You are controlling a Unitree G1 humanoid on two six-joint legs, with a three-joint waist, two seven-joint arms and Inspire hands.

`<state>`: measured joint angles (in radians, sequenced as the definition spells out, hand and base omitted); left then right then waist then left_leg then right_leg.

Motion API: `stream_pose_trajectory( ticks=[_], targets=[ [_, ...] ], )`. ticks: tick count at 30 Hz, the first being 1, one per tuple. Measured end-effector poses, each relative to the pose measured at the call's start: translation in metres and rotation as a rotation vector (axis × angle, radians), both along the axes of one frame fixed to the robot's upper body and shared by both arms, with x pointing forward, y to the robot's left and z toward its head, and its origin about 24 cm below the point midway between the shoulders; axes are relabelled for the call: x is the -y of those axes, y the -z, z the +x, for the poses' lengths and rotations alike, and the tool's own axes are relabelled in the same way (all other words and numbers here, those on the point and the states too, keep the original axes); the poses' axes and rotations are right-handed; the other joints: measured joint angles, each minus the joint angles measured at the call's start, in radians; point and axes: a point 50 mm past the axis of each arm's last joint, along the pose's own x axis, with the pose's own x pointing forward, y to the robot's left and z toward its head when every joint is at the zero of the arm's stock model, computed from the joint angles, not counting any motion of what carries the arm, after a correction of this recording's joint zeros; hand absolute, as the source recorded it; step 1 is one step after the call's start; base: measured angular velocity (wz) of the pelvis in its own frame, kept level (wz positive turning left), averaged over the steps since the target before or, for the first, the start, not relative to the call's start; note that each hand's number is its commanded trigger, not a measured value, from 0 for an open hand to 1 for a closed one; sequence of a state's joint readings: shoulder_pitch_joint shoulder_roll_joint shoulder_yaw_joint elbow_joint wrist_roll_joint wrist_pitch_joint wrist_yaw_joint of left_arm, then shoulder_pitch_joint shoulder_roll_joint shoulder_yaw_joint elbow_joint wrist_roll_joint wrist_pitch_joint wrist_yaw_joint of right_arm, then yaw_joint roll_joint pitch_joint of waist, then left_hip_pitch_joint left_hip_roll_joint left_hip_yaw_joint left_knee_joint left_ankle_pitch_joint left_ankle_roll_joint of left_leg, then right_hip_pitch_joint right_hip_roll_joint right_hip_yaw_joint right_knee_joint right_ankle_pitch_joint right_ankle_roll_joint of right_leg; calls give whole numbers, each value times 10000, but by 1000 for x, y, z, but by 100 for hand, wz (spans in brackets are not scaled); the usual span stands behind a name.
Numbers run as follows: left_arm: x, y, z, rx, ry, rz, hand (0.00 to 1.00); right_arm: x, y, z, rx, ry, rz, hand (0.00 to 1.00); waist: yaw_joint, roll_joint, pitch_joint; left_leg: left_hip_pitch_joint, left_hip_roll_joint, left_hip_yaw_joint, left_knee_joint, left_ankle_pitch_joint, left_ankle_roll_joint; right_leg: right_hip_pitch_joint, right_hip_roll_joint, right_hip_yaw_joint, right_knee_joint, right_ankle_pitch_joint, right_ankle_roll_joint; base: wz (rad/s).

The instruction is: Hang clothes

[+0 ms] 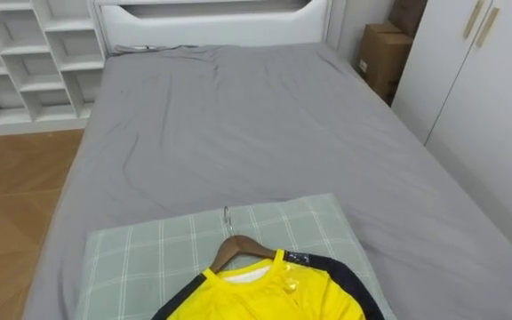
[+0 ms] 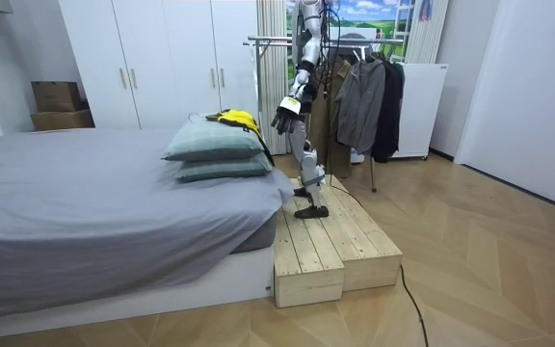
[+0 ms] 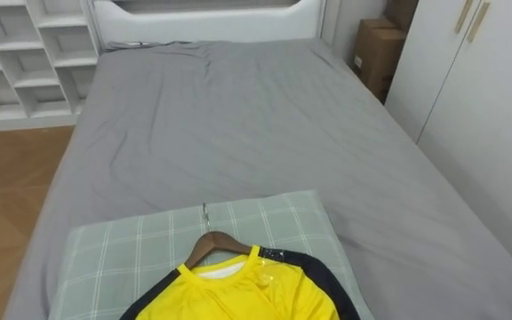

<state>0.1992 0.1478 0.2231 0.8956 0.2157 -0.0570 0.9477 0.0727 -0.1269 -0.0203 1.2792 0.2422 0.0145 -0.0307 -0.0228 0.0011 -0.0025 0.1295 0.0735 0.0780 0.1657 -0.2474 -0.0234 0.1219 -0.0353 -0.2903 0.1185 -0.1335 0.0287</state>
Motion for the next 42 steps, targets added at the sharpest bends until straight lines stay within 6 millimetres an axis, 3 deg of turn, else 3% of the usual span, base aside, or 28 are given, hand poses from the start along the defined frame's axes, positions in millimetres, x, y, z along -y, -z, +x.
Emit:
stream_pose_trajectory(
  ticks=[15, 24, 31, 40, 42],
  targets=[
    [19, -50, 74, 2248, 3904, 3888, 0, 6, -3, 7, 206, -582, -393, 0, -323, 160, -103, -45, -29, -203, 95, 20, -21, 9, -28, -69, -1, -22, 33, 2],
    [34, -56, 89, 2431, 5298, 4513, 0, 7, -3, 6, 226, -634, -302, 0, -866, 165, -19, 12, -96, -41, 51, 22, -19, 35, -81, 24, -33, -65, 18, -3],
    [46, -61, 103, 2509, 6522, 4868, 0, 8, -3, 6, 325, -706, -363, 0, -934, 113, 17, 1, -105, 61, 35, 27, -12, -31, -89, 124, -32, -75, 34, -4],
    [65, -55, 111, 1897, 8215, 4154, 0, 6, -3, 7, 376, -788, -371, 0, -901, 40, 34, 39, -131, 106, 47, 30, -10, -12, -117, 195, -29, -107, 85, -1],
    [70, -53, 112, 1752, 8591, 3858, 0, 6, -3, 7, 343, -681, -366, 0, -874, 52, 39, 75, -138, 203, 44, 30, -9, -17, -116, 378, -30, -107, 85, -10]
  ],
)
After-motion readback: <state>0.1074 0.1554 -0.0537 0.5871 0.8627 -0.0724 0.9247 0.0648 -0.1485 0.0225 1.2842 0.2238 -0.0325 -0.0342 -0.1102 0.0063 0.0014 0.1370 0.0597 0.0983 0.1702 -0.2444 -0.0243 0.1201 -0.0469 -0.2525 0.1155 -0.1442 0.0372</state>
